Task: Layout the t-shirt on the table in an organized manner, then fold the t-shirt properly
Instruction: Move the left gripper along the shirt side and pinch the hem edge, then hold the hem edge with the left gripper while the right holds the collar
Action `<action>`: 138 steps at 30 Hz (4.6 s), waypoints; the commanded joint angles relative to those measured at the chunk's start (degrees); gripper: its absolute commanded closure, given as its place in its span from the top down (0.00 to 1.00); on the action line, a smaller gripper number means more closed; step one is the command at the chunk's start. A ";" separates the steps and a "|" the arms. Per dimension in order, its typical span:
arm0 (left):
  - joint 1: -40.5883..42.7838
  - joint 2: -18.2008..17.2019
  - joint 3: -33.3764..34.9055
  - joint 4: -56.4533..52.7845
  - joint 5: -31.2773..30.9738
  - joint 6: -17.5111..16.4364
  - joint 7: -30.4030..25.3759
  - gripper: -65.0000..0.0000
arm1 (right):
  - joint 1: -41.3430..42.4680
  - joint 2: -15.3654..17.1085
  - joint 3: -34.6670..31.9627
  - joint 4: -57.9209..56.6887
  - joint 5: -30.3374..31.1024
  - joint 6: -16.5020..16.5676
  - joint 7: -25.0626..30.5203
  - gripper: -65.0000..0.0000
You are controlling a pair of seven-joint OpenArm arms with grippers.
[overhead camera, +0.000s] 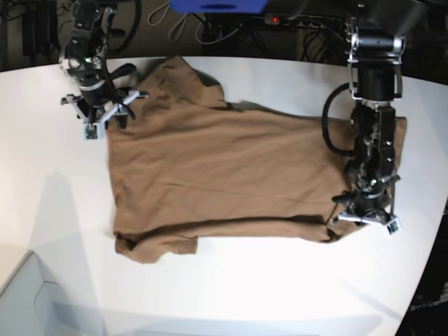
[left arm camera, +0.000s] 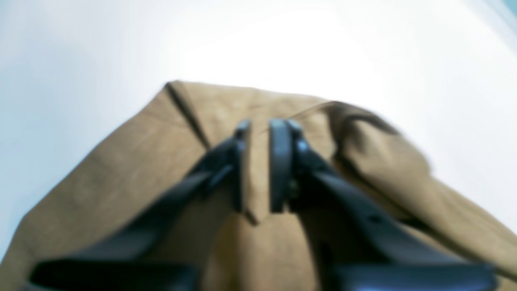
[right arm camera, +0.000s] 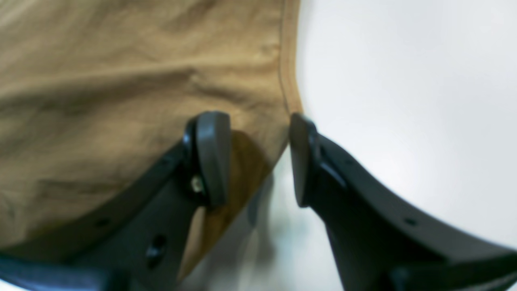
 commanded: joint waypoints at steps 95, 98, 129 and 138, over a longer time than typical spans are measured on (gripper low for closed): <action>-5.25 0.07 0.48 -12.44 0.20 -0.55 -6.90 0.15 | 2.53 0.43 -0.05 0.88 0.53 -0.15 1.26 0.39; -3.23 -0.19 0.48 -12.35 0.20 -0.55 -6.90 0.31 | 2.53 0.43 -0.05 0.88 0.53 -0.15 1.26 0.39; -0.77 0.07 0.48 -5.67 0.64 -0.55 -6.90 0.38 | 2.62 0.26 -0.05 0.88 0.53 -0.15 1.26 0.39; -2.79 0.16 0.13 -10.07 0.20 -0.55 -6.99 0.00 | 2.35 0.26 -0.05 0.88 0.53 -0.15 1.26 0.39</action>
